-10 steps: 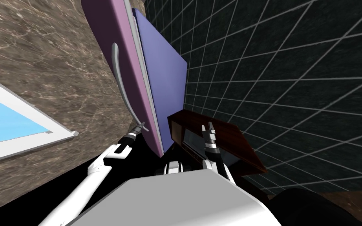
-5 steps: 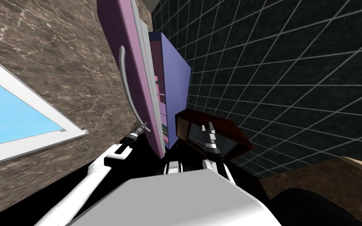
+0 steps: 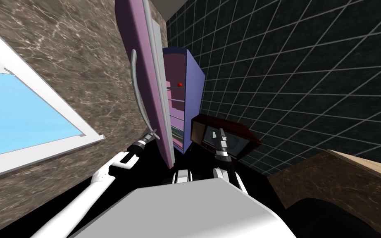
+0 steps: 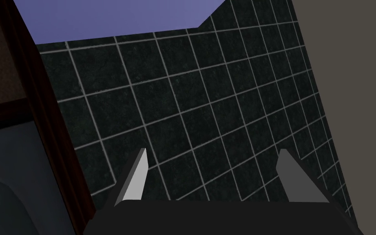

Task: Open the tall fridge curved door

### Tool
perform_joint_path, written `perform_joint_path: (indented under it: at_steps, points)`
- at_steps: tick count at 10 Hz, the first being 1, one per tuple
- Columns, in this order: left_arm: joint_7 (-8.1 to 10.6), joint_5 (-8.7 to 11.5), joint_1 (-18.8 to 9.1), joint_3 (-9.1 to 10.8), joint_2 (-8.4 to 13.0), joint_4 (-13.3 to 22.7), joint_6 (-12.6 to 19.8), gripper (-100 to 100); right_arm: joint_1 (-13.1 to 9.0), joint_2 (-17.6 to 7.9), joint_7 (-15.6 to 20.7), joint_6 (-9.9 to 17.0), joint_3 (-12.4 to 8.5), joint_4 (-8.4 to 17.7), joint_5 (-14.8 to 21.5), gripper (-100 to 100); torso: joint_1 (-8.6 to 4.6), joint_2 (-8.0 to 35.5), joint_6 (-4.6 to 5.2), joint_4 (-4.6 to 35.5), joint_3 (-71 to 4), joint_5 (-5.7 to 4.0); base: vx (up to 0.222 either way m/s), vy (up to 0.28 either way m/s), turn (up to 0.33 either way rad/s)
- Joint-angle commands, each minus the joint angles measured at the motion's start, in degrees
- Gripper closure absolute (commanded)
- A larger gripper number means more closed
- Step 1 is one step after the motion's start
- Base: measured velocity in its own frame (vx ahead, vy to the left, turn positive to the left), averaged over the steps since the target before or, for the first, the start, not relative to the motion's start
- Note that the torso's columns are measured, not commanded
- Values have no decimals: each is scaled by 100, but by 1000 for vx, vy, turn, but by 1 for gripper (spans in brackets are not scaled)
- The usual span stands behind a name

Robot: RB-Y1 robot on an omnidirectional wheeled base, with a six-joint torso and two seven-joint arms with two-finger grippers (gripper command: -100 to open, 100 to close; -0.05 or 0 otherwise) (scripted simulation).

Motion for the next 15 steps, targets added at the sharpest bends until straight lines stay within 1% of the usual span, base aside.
perform_joint_path:
  at_steps: [1,2,3,4,5,6,7,8,9,10,11,12,13,14,15]
  points:
    - [100,53,-51,-42,137,-88,-28,100,0,0,0,0,0,0,0,0,-6,14,8,-5,9,2,-122,198,-53]
    - [167,83,-45,-146,232,-110,-98,100,0,1,0,0,1,0,0,0,-14,24,3,-6,16,4,-171,262,-83]
    - [235,114,-39,-251,326,-131,-167,100,-1,0,0,0,0,0,0,0,7,64,-4,-3,38,11,-156,362,-137]
    - [235,114,-39,-251,326,-131,-167,100,0,-1,0,0,-1,0,0,0,31,77,-6,1,52,21,-139,309,-56]
    - [213,100,2,-263,314,-126,-155,100,0,-1,0,0,-1,0,0,0,7,71,-11,-2,47,19,-63,129,2]
    - [255,104,67,-342,408,-220,-260,100,1,1,0,0,1,0,0,0,-65,47,0,-20,32,7,-34,190,-21]
    - [301,111,129,-427,489,-319,-358,100,1,0,0,0,0,-1,0,0,-46,49,5,-21,31,4,-67,313,-66]
    - [301,111,129,-427,489,-319,-358,100,1,0,0,0,0,0,0,0,8,64,4,-11,42,19,-33,293,-33]
    - [347,118,192,-511,570,-419,-456,100,1,0,0,0,-1,0,0,0,17,48,3,-5,35,20,-29,365,-29]
    - [347,118,192,-511,570,-419,-456,100,1,-2,0,0,-1,0,0,0,36,37,3,-2,25,18,-28,289,-19]
    - [393,126,254,-596,650,-519,-554,100,1,0,0,0,-1,0,0,0,1,12,7,-7,9,11,-20,291,-16]
    - [439,133,316,-680,731,-618,-652,100,1,-1,0,0,-1,0,0,0,-5,0,14,-6,-2,1,-58,353,-59]
    - [439,133,316,-680,731,-618,-652,100,1,-1,0,0,-1,0,0,0,6,7,19,-5,3,7,-54,290,-28]
    - [484,140,379,-765,812,-718,-750,100,1,0,0,0,-1,0,0,0,-16,6,20,-7,4,6,-6,278,-33]
    - [484,140,379,-765,812,-718,-750,100,2,0,0,0,-1,0,0,0,-21,3,19,-8,2,2,-5,221,-10]
